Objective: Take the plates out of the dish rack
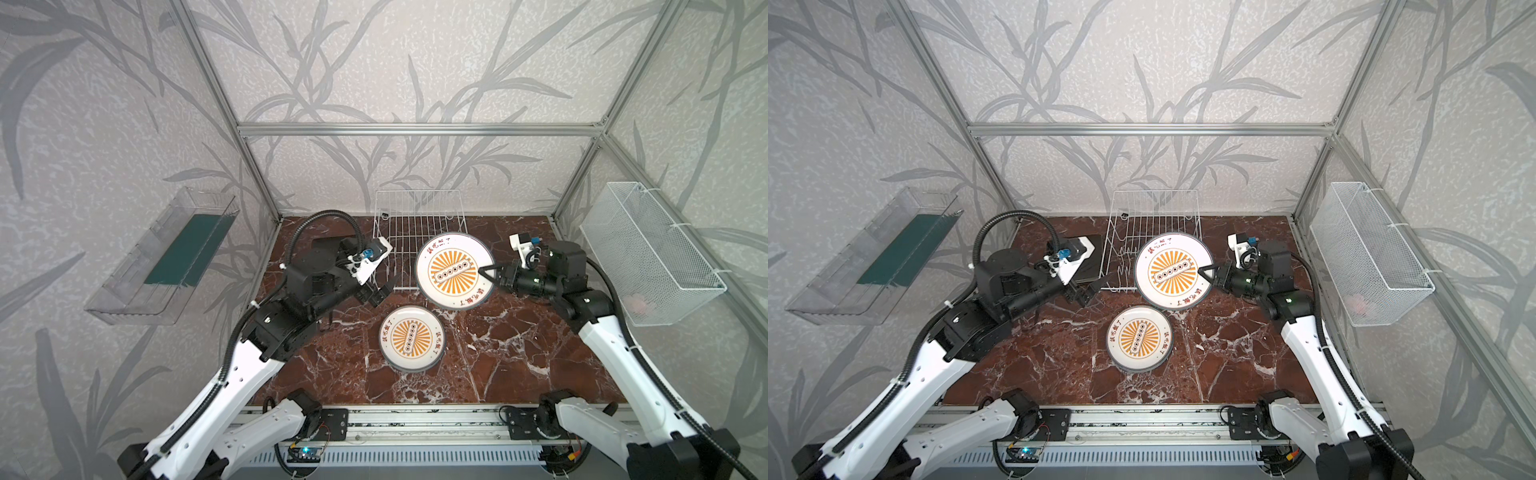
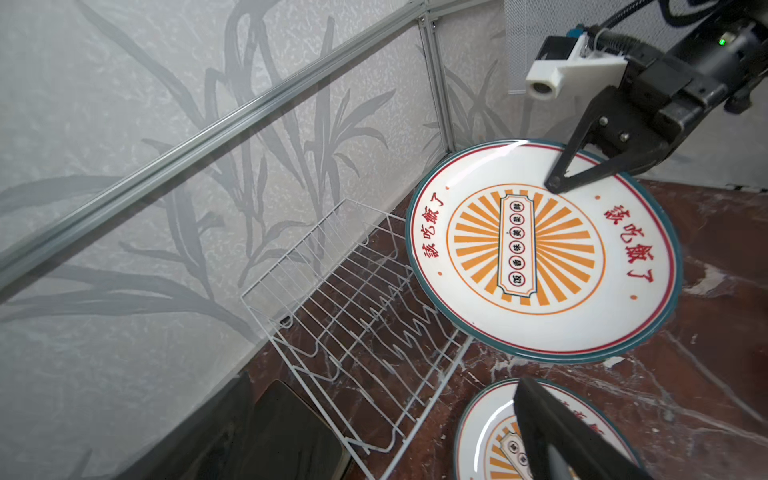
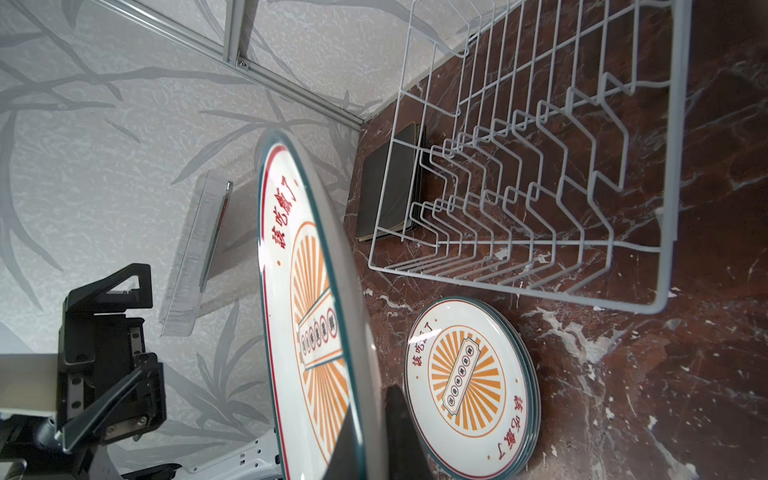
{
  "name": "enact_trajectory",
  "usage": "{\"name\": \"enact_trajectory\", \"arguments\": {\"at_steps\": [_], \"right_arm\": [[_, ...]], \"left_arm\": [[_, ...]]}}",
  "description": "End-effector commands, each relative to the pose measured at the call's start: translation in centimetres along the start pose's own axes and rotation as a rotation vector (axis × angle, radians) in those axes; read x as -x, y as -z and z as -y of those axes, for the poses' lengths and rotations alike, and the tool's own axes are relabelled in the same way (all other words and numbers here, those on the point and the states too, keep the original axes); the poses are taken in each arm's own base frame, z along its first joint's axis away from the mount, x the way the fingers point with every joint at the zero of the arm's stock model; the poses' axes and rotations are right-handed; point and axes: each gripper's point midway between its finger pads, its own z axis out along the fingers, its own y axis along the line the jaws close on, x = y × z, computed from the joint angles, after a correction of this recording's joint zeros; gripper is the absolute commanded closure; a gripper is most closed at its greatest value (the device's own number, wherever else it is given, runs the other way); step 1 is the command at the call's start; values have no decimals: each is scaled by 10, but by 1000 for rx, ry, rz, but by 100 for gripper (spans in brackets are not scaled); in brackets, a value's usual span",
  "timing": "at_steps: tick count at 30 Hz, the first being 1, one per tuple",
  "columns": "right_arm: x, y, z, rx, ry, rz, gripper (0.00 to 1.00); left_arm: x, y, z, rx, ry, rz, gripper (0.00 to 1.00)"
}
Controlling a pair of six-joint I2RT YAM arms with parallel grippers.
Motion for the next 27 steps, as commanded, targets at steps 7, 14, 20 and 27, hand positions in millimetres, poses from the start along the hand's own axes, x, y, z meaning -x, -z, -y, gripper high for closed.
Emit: {"name": "enact_trajectory", "arguments": {"at_steps": [7,14,20,27], "right_arm": [[-86,-12,23,-73,-27,-128,100],[-120,-35,54,-132,-99,-142,100],[-127,-57,67,-147,-131,-179,100],[-129,-83,77,-168,-150,-207,100]], "left_arm": [[-67,36,60,-232,266,-155,1],[-113,42,76,-240,318,-219,1],[-151,39,80,-230,264,-344,1],[-169,28,81,-228,256,-382,1]]}}
